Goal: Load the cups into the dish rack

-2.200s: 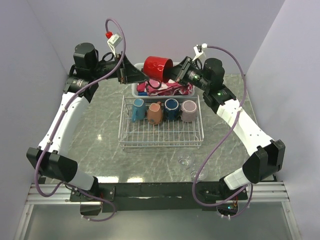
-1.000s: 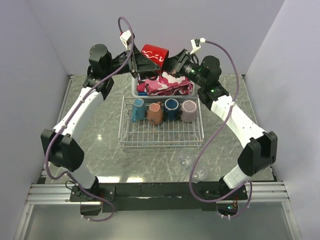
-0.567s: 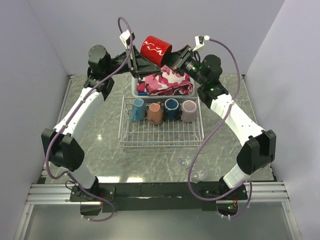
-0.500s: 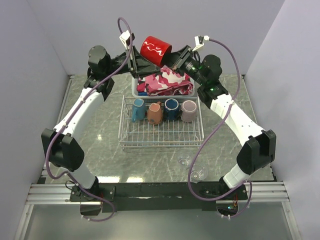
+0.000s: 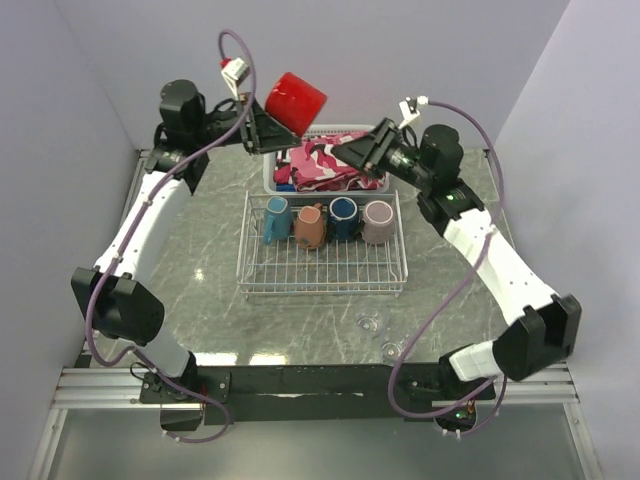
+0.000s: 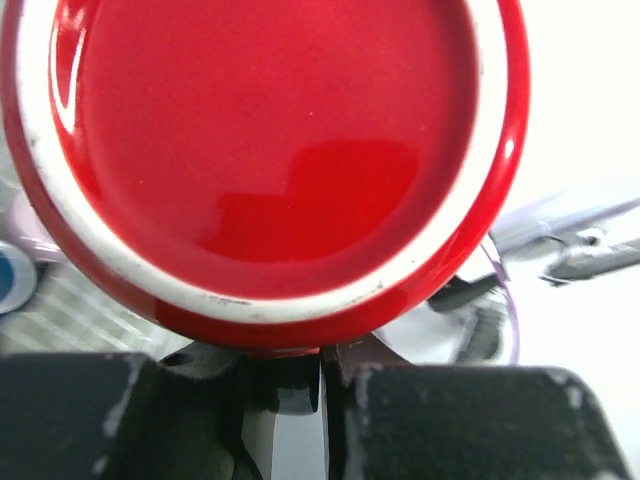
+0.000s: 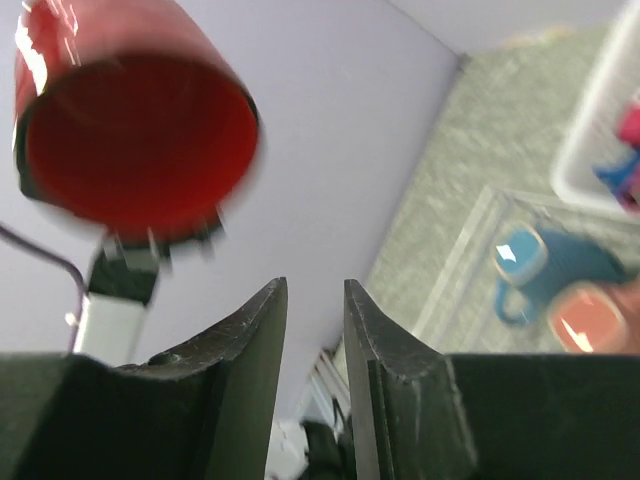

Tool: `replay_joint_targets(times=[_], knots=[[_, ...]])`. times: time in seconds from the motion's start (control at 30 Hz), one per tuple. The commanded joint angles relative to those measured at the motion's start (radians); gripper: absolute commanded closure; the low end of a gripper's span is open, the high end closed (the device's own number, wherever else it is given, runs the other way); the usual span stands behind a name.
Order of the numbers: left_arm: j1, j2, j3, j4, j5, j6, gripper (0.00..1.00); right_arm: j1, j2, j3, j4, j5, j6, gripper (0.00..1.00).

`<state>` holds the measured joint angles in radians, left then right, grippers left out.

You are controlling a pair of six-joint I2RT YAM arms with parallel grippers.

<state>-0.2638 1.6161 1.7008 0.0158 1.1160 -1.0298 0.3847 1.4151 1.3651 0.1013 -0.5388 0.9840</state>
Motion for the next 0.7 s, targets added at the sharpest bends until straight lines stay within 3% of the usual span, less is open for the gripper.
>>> replay_joint_targets(times=[0.0, 0.13, 0.17, 0.2, 0.3, 0.33, 0.4, 0.57, 0.67], knots=[[0.067, -0.071, 0.037, -0.013, -0.021, 0.161, 0.99, -0.036, -0.108, -0.07, -0.159, -0.061, -0.082, 0.61], [0.045, -0.052, 0.089, -0.273, -0.085, 0.416, 0.99, -0.073, -0.211, -0.092, -0.256, -0.063, -0.116, 0.58], [0.029, -0.039, 0.111, -0.359, -0.113, 0.595, 0.99, -0.099, -0.232, -0.089, -0.285, -0.059, -0.117, 0.59], [0.011, -0.01, 0.147, -0.53, -0.139, 0.688, 0.99, -0.115, -0.255, -0.081, -0.293, -0.055, -0.12, 0.61], [-0.09, 0.059, 0.206, -0.758, -0.281, 1.034, 0.99, -0.164, -0.329, -0.045, -0.34, -0.03, -0.126, 0.8], [-0.142, 0.067, 0.201, -0.837, -0.324, 1.118, 0.99, -0.171, -0.356, -0.032, -0.357, -0.018, -0.133, 0.79], [-0.178, 0.067, 0.156, -0.866, -0.393, 1.249, 0.99, -0.191, -0.381, -0.006, -0.414, -0.004, -0.151, 0.66], [-0.256, 0.093, 0.118, -0.925, -0.479, 1.434, 0.99, -0.228, -0.458, -0.03, -0.485, 0.039, -0.163, 0.65], [-0.288, 0.093, 0.082, -0.9, -0.519, 1.47, 0.99, -0.245, -0.501, -0.076, -0.489, 0.043, -0.144, 0.65]])
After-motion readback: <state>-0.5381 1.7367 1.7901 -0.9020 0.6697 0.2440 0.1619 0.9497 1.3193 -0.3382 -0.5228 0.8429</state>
